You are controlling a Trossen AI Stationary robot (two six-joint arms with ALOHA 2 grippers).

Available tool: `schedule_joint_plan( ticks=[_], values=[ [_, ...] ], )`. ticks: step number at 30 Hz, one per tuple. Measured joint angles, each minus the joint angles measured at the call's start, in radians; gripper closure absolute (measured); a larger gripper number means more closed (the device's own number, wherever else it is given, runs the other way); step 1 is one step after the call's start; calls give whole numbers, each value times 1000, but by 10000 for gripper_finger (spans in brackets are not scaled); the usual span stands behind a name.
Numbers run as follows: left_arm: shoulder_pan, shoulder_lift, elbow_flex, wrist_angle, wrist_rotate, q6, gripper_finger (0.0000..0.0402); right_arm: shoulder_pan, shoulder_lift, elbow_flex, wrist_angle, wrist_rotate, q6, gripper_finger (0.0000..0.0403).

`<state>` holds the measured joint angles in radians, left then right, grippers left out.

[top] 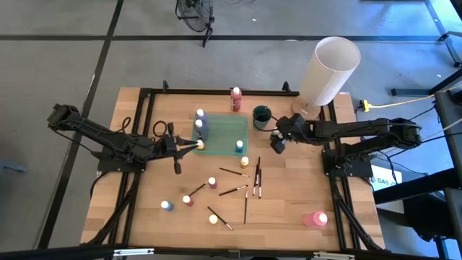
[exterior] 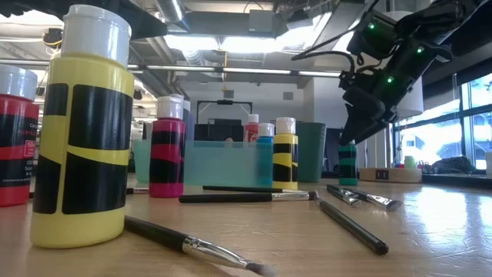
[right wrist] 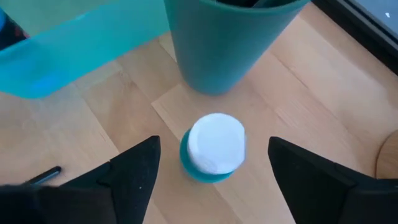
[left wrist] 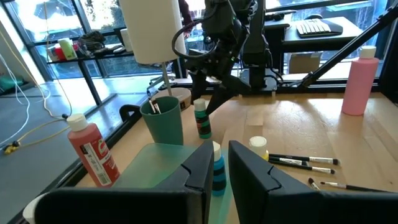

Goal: Pick & Place Paint Supplies
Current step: Put the small green paint bottle into the green bin

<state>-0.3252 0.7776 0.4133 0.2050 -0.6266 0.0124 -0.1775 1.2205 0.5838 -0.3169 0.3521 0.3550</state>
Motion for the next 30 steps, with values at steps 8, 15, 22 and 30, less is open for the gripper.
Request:
schedule_joint_plan(
  ticks=[8, 15, 22, 30],
  values=[
    [0, 0, 0, 0, 0, 0, 360, 0, 16, 0, 15, 14, -5, 114],
    [0, 0, 0, 2, 0, -12, 362, 0, 16, 0, 15, 14, -23, 115],
    [0, 0, 0, 4, 0, -18, 359, 0, 16, 0, 30, 14, -23, 115],
    [0, 0, 0, 3, 0, -18, 363, 0, 16, 0, 29, 14, -23, 136]
  ],
)
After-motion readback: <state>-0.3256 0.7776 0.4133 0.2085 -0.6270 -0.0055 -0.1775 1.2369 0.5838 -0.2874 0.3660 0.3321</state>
